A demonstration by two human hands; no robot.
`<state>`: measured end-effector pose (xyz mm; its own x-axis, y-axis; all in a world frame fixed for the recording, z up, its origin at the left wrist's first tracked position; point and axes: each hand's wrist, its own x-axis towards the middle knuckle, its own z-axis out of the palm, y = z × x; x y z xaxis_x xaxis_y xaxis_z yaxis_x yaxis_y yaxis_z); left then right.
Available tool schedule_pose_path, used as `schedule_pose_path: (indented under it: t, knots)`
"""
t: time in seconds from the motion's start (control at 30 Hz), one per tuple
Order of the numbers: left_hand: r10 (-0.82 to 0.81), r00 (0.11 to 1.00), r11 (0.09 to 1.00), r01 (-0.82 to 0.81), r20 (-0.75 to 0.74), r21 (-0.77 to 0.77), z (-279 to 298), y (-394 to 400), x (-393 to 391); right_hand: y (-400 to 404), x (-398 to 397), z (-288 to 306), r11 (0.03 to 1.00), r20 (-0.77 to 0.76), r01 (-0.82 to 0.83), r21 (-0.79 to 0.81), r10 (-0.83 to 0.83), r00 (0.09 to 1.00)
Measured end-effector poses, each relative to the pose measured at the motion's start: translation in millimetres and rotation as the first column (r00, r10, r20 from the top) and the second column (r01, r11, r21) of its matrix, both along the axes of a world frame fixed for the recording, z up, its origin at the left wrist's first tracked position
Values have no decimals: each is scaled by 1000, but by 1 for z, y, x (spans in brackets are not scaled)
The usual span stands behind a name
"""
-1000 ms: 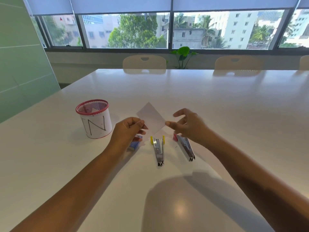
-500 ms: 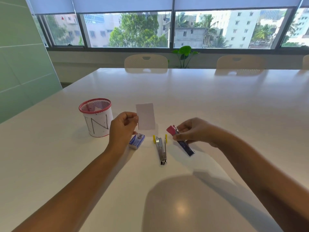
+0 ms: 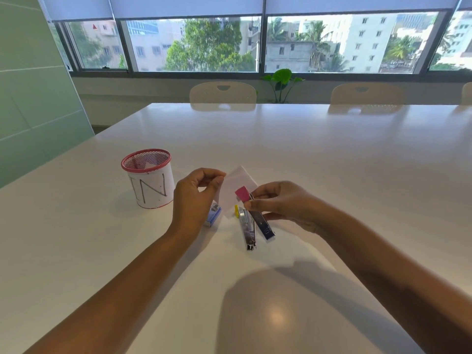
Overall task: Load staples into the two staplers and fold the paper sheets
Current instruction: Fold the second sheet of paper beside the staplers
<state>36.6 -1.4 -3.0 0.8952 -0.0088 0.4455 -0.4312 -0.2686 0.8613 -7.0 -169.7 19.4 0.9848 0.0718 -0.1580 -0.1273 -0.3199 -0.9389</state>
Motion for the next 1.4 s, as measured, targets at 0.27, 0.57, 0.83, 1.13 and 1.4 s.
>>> schedule_pose_path:
  t: [0.27,0.57,0.83,1.13,1.4]
  knots:
    - [-54,999,998,54,5,-23,9,-1,-5,4,0,0,989,-50,-9,147,17,999]
    - [-155,988,988,155,-16,-8,11,0,-5,4,1,-4,976,-21,-44,212,50,999]
    - [-380,887,925,365,-263,-108,13,-3,-13,4,1,-5,986,64,0,167,-11,998]
    - [-504,803,859,429,-318,-278,11,-2,-12,7,0,-4,998,132,28,53,-35,991]
    - [-540,764,834,428,-354,-348,7,-3,-10,9,-1,-1,999,122,50,2,-50,991]
